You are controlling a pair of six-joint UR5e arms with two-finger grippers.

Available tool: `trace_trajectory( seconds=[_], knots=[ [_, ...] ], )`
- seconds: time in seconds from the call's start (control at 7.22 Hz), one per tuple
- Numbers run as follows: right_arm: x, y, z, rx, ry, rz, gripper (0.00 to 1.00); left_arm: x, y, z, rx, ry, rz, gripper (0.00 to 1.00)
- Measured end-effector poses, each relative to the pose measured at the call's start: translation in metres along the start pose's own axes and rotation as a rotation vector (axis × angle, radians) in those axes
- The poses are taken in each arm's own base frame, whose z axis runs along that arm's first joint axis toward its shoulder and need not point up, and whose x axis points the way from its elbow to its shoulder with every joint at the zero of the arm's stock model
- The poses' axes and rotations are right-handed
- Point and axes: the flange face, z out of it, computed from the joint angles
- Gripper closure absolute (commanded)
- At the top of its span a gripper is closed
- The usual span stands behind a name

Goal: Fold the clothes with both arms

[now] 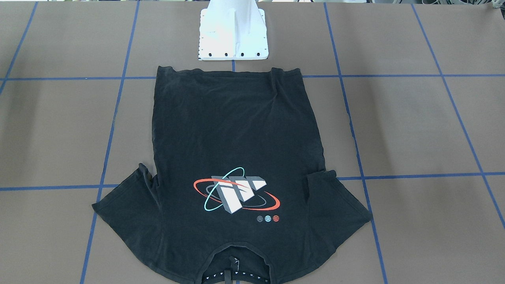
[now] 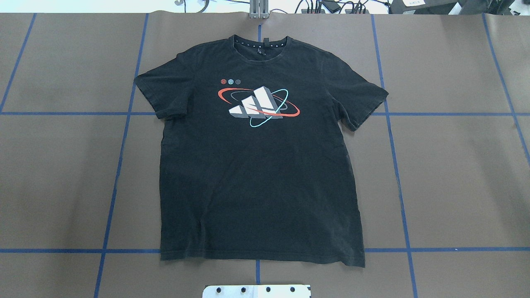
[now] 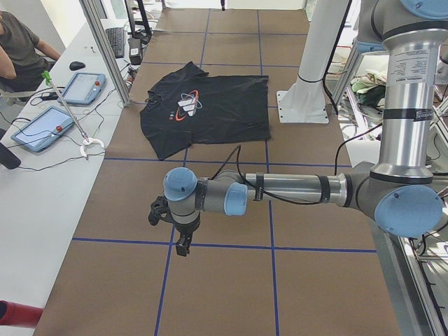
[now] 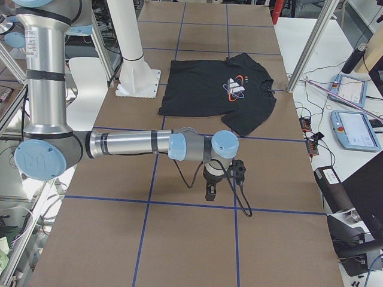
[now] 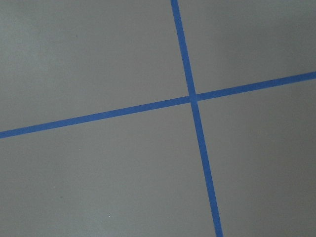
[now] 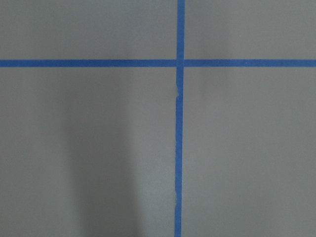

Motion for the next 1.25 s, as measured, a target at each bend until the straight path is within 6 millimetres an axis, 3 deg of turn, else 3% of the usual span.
trace_trajectory(
  seconds=[0.28,0.55,0.69,0.97,1.25],
  knots=[
    [-0.005,-0.001,-0.005,0.011,-0.001,-0.011,0.00,0.007,-0.003,-0.008,0.014,0.002,0.007,0.00],
    [-0.030,-0.006,-0.029,0.059,0.005,-0.064,0.00,0.020,-0.017,-0.024,0.045,-0.002,0.032,0.00],
    [-0.053,-0.012,-0.037,0.076,0.010,-0.110,0.00,0.030,-0.036,-0.036,0.070,-0.003,0.054,0.00],
    [-0.101,-0.038,-0.034,0.077,0.017,-0.185,0.00,0.050,-0.068,-0.054,0.113,0.016,0.101,0.00],
    [-0.169,-0.090,-0.030,0.085,0.008,-0.202,0.00,0.070,-0.083,-0.051,0.133,0.034,0.158,0.00]
  ],
)
